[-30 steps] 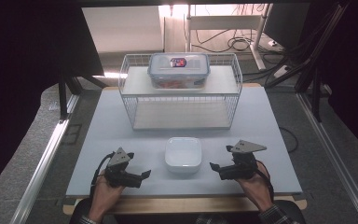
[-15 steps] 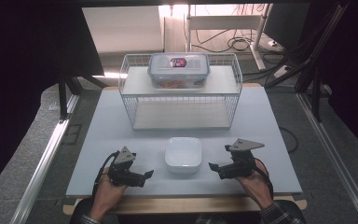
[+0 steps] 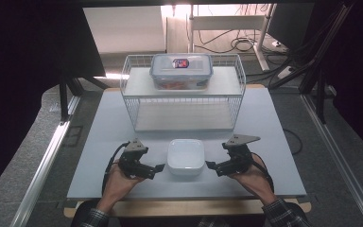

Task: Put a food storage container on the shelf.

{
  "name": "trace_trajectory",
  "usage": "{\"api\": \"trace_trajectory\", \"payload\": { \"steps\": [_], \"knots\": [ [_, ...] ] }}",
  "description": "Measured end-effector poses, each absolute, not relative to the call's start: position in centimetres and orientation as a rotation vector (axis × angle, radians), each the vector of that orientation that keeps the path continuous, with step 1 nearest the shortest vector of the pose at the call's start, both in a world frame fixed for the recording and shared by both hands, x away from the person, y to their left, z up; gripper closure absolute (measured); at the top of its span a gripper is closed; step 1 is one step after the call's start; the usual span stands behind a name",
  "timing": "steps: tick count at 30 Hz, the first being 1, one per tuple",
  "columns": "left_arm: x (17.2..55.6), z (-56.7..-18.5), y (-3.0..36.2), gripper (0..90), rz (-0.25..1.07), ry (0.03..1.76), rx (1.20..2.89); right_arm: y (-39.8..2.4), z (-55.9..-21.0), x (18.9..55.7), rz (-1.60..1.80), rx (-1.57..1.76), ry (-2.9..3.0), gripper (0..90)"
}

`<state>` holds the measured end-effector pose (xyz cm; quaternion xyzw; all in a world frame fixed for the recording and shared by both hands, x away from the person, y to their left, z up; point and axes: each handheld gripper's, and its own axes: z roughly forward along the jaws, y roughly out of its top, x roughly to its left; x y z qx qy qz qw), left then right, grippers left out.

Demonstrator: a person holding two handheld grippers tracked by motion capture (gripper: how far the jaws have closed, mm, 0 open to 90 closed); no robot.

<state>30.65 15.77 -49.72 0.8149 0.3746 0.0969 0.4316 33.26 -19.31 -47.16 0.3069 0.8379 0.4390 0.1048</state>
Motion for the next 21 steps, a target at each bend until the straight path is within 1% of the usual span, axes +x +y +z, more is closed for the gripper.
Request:
{"api": "trace_trajectory", "payload": {
  "steps": [5, 9, 13, 17, 19, 21],
  "knots": [
    [31.9, -49.3, 14.3, 8.3, 0.261, 0.894, 2.058, -18.4, -46.9, 33.8, 1.255, 0.896, 2.519, 2.6],
    [33.0, -49.2, 13.1, 9.1, 0.248, 0.883, 2.068, -17.9, -47.0, 34.5, 1.24, 0.914, 2.549, 8.4],
    [34.2, -49.5, 12.3, 8.1, 0.221, 0.894, 2.071, -17.3, -47.2, 35.4, 1.233, 0.93, 2.57, 11.8],
    [35.0, -50.3, 12.0, 4.3, 0.13, 0.914, 2.059, -16.5, -47.7, 36.2, 1.251, 0.942, 2.614, 11.8],
    [35.1, -50.5, 12.2, 6.3, 0.078, 0.92, 2.039, -16.1, -48.1, 36.5, 1.247, 0.966, 2.636, 11.8],
    [35.2, -50.7, 12.4, 10.1, 0.017, 0.915, 2.026, -15.7, -48.7, 36.7, 1.227, 0.988, 2.663, 11.3]
  ]
}}
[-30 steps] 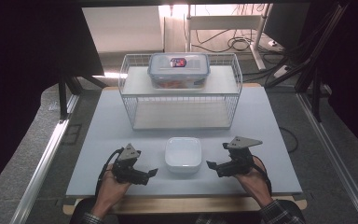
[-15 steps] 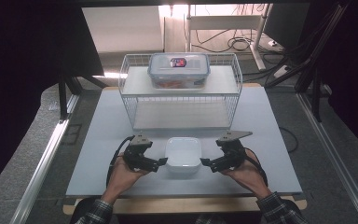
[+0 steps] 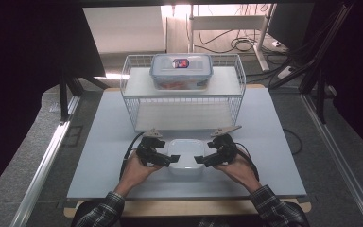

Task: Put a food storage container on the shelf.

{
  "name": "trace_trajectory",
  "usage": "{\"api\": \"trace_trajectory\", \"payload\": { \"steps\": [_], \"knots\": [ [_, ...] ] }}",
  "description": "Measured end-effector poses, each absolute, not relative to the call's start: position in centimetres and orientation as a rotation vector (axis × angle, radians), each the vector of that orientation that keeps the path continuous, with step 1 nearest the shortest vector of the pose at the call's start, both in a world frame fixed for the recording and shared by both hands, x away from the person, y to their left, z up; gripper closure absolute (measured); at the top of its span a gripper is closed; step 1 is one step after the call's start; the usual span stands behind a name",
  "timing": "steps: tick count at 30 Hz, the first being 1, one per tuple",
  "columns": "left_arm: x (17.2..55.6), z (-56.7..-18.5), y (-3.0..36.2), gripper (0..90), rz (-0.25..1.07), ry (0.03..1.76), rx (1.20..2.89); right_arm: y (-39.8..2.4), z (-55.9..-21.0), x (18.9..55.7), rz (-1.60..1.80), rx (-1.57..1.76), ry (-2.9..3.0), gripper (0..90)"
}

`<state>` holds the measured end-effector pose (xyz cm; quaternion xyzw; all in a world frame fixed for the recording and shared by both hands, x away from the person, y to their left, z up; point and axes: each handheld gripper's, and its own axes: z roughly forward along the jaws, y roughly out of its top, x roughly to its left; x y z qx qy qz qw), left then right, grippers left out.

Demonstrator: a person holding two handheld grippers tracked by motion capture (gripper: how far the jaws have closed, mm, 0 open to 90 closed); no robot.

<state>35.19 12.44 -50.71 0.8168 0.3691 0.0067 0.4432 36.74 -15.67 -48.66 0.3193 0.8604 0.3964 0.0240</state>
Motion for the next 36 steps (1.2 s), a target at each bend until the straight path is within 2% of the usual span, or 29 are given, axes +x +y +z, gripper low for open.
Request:
{"api": "trace_trajectory", "payload": {
  "steps": [4, 6, 8, 10, 13, 16, 21, 27, 36],
  "knots": [
    [34.9, -51.2, 12.4, 16.3, -0.12, 0.921, 1.994, -15.7, -49.1, 36.9, 1.277, 1.05, 2.71, 17.6],
    [34.5, -51.1, 12.6, 19.7, -0.144, 0.935, 1.986, -15.6, -49.1, 36.5, 1.273, 1.074, 2.732, 16.4],
    [33.9, -51.0, 12.8, 23.8, -0.137, 0.944, 1.984, -15.7, -49.0, 36.2, 1.255, 1.107, 2.738, 20.3],
    [33.3, -50.7, 13.1, 30.4, -0.121, 0.948, 1.981, -16.0, -48.8, 35.8, 1.259, 1.148, 2.735, 26.2],
    [32.4, -50.1, 13.6, 49.0, -0.068, 0.961, 1.963, -16.7, -48.6, 35.1, 1.287, 1.197, 2.712, 39.4],
    [32.1, -50.0, 13.7, 54.7, -0.06, 0.983, 1.942, -17.2, -47.9, 34.5, 1.298, 1.223, 2.67, 55.3],
    [31.5, -49.5, 13.7, 69.0, 0.038, 1.045, 1.904, -17.9, -47.3, 34.3, 1.373, 1.258, 2.61, 72.9],
    [30.8, -49.4, 13.1, 77.3, 0.136, 1.091, 1.898, -18.0, -47.3, 34.0, 1.393, 1.262, 2.543, 79.2],
    [30.9, -49.1, 13.2, 77.5, 0.131, 1.114, 1.859, -17.5, -47.0, 33.6, 1.372, 1.177, 2.475, 79.2]
  ]
}}
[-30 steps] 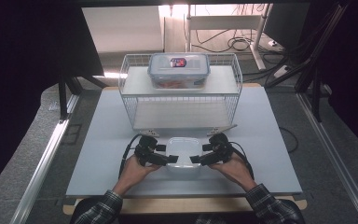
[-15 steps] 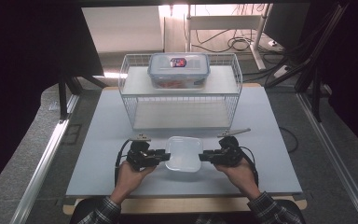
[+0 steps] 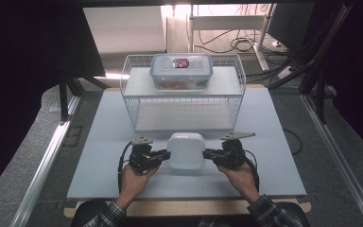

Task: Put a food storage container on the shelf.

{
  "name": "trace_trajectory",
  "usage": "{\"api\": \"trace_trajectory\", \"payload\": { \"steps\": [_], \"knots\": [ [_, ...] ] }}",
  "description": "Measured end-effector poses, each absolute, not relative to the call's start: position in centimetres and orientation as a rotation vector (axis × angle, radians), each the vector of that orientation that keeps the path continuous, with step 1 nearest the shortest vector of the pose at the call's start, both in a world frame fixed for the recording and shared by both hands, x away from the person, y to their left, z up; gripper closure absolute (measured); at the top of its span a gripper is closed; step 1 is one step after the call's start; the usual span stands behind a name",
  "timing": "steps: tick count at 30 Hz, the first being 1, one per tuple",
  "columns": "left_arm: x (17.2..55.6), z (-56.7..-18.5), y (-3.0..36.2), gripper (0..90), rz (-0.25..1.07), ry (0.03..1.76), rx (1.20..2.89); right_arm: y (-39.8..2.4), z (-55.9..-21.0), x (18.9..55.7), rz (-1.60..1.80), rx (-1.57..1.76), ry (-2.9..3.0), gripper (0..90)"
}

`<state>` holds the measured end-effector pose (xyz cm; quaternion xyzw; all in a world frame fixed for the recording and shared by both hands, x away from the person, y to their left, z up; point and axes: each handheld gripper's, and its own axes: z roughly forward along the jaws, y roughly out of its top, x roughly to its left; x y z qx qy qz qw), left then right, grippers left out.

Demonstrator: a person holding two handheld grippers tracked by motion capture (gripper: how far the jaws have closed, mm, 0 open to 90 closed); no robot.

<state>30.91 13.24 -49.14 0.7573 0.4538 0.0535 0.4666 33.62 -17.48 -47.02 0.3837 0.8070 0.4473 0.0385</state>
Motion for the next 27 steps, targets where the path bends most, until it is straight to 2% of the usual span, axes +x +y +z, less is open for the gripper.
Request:
{"api": "trace_trajectory", "payload": {
  "steps": [10, 27],
  "knots": [
    [31.1, -47.1, 13.4, 77.5, 0.171, 1.086, 1.832, -17.7, -44.9, 33.9, 1.437, 1.086, 2.435, 79.6],
    [32.9, -41.0, 14.4, 77.5, 0.275, 1.023, 1.818, -16.9, -39.4, 35.9, 1.516, 0.985, 2.364, 79.7]
  ]
}}
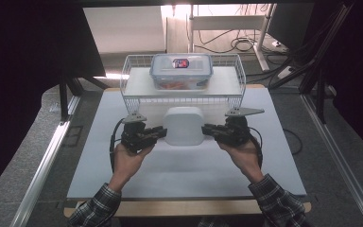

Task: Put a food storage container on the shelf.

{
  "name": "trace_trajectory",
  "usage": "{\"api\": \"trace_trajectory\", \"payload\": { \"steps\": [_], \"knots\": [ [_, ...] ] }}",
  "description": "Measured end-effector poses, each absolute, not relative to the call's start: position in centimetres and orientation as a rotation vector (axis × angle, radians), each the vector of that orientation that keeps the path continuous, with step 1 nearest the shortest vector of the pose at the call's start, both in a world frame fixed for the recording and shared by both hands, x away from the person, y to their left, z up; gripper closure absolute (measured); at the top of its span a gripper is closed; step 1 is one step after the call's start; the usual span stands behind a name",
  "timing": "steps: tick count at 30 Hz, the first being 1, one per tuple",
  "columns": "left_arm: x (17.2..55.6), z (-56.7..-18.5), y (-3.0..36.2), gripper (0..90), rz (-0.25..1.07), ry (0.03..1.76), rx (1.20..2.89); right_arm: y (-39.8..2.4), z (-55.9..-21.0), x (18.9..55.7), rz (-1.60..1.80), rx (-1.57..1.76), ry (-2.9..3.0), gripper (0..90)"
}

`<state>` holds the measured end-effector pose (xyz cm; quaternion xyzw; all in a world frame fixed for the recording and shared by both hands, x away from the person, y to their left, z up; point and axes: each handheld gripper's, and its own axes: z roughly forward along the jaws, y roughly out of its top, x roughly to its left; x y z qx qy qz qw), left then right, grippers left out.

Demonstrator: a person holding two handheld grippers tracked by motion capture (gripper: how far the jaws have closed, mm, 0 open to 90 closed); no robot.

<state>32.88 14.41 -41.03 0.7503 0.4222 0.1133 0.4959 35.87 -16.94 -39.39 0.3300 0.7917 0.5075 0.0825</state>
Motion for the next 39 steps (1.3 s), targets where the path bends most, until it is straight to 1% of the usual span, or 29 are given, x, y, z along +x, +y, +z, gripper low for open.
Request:
{"api": "trace_trajectory", "payload": {
  "steps": [8, 19, 39],
  "knots": [
    [34.2, -37.7, 14.8, 77.7, 0.323, 0.991, 1.81, -16.7, -36.7, 37.1, 1.549, 0.958, 2.324, 79.7],
    [35.8, -34.9, 15.2, 77.7, 0.327, 0.981, 1.781, -16.3, -33.5, 38.7, 1.579, 0.942, 2.28, 79.6],
    [38.6, -27.4, 16.4, 78.2, 0.368, 0.943, 1.734, -15.4, -26.8, 42.0, 1.649, 0.931, 2.221, 79.1]
  ]
}}
